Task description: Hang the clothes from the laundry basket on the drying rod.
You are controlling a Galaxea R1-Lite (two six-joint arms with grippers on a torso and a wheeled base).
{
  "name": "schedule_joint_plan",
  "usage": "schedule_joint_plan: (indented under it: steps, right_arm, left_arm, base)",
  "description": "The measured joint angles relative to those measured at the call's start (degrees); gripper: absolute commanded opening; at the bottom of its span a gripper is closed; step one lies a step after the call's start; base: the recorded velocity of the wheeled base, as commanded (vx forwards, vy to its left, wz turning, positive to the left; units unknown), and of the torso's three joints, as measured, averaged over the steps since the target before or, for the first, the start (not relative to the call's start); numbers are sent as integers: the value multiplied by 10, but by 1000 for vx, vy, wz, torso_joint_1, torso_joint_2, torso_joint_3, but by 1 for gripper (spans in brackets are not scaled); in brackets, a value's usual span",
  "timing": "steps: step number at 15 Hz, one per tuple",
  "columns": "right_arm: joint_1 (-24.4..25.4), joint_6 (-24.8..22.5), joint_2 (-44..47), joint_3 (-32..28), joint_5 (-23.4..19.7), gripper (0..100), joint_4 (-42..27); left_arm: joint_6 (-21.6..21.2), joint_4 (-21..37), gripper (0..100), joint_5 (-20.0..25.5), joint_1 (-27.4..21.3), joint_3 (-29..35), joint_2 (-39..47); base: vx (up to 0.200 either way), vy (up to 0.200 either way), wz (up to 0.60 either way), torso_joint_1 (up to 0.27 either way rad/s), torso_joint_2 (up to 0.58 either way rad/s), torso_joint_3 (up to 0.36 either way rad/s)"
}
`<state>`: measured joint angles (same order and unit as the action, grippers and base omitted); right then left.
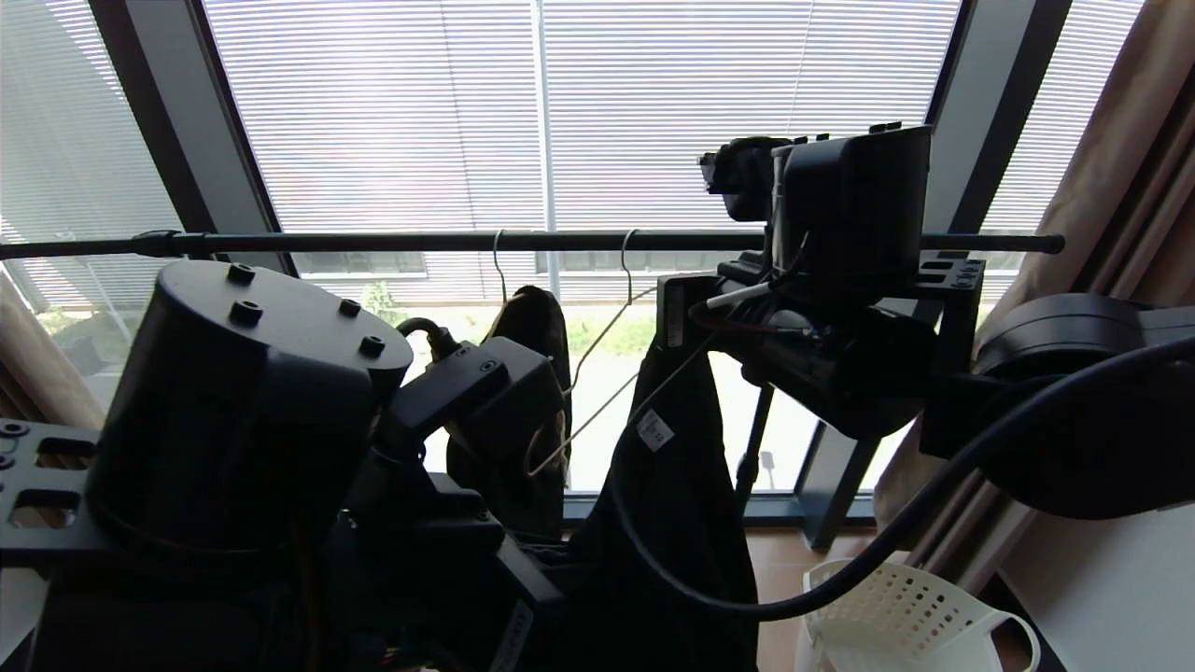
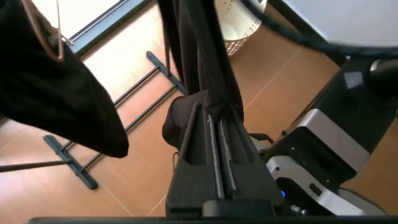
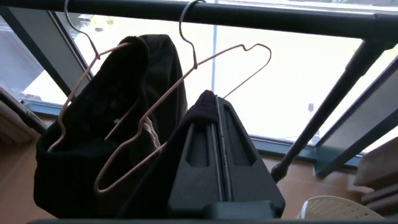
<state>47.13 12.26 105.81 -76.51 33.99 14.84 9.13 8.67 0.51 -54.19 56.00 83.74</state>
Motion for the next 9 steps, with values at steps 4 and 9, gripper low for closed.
schedule_joint_plan:
  steps: [4,9]
  right_arm:
    - [7,22,19,0,-3,0,0]
    - [-2,28,-10,18,-5,0,-7]
  left_arm:
    - [35,-11,0,19,-15,26,16]
    - [45,-11,0,13,-9,20,15]
  base:
    - [0,0,0,0,0,0]
    - [0,0,0,0,0,0]
